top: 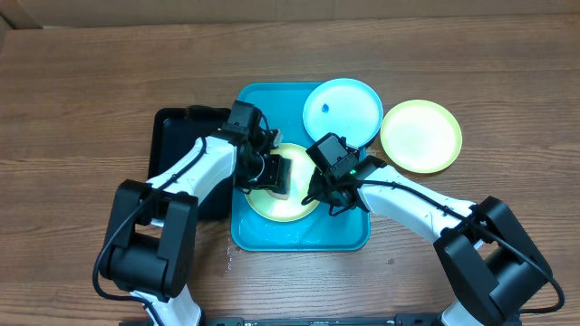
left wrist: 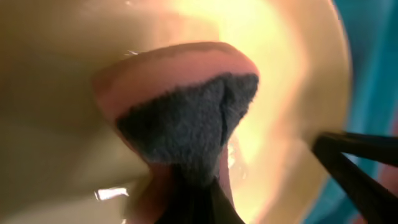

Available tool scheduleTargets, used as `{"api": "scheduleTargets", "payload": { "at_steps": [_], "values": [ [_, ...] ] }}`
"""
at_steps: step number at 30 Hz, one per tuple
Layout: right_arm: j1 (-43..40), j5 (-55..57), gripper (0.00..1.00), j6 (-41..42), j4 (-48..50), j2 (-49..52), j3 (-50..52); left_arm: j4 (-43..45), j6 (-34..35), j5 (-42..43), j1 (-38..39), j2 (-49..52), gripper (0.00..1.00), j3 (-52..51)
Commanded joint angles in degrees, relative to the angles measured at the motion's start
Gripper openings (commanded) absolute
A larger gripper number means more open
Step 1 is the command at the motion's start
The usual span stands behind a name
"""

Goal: Clean dirty plates on tray and stack at the side
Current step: 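Scrub the yellow plate's blue stain with the sponge in the left gripper, then carry the sponge back to the black tray with the left gripper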

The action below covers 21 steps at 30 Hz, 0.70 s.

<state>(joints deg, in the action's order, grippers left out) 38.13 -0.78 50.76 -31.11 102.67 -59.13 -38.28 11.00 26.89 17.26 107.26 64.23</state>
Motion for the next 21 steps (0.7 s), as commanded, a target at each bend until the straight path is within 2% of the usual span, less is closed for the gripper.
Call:
{"api": "scheduleTargets", "payload": {
  "at_steps": [1,6,11,21],
  "values": [
    [0.1,0.0,0.04,0.2,0.3,0.2,0.1,-2.9,-0.8,7.7,0.1,0.8,0.04,3.6],
    [0.1,0.0,0.04,0.2,0.2,0.2,0.1,-11.6,-4.2,6.3,-1.7,-2.6,0.04,12.2],
    [0.1,0.0,0.04,0.3,0.2,0.2,0.1,-18.8,-4.1,-2.1,-6.9,-8.0,0.04,19.8],
    [0.1,0.1,0.05,0.2,0.2,0.2,0.1,-24.5,-1.2,-19.0,-20.0,-11.0,0.04,20.6]
  ]
}}
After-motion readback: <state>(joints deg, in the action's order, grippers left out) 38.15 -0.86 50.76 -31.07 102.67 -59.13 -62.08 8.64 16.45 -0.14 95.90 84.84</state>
